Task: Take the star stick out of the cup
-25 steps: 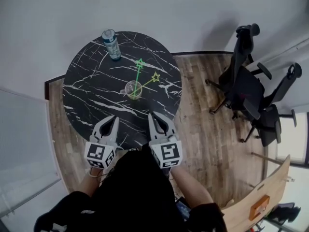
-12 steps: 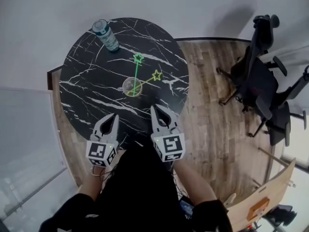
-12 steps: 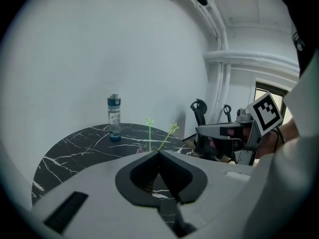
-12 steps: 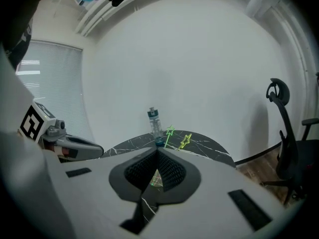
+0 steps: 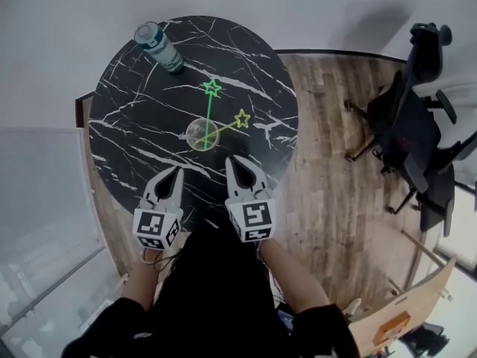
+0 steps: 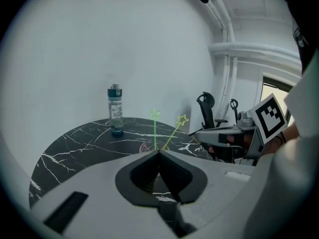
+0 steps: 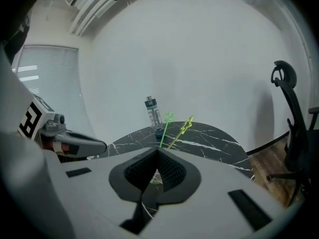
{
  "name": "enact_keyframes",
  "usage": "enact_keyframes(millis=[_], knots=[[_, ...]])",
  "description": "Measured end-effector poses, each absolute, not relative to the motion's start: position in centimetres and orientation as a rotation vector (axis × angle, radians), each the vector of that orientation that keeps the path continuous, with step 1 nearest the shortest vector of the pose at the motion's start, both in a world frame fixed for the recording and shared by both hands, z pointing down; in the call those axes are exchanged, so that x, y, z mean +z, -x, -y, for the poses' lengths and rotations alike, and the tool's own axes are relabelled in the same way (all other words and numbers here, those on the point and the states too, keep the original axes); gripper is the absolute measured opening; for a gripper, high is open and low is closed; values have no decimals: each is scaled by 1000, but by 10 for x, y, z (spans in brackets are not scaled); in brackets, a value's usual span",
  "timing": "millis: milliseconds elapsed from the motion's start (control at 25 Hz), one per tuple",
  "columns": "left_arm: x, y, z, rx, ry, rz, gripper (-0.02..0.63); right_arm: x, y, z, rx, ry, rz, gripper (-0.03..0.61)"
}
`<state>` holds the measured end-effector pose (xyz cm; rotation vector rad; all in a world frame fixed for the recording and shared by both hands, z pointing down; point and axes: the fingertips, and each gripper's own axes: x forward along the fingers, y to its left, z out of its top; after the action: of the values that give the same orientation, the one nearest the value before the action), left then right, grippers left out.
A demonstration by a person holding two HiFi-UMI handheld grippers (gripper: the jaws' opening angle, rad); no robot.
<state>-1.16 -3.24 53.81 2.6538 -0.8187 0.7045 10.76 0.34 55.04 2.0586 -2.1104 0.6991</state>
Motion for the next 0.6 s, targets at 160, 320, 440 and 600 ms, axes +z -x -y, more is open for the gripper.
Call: enact_keyframes(millis=[160,320,440,600], knots=[[545,10,37,725,-2633,840,-2,558,-106,6,723,-2045,2141,-5],[549,10,38,737,-2618,856,-2,565,-104,13,759,-2045,2164,-3],[553,12,41,751,-2608,870,-2,571,-106,19,799,-2065,2173,39],[555,16,45,766,-2599,895,-2,578,-108,25,827,-2095,2191,47]])
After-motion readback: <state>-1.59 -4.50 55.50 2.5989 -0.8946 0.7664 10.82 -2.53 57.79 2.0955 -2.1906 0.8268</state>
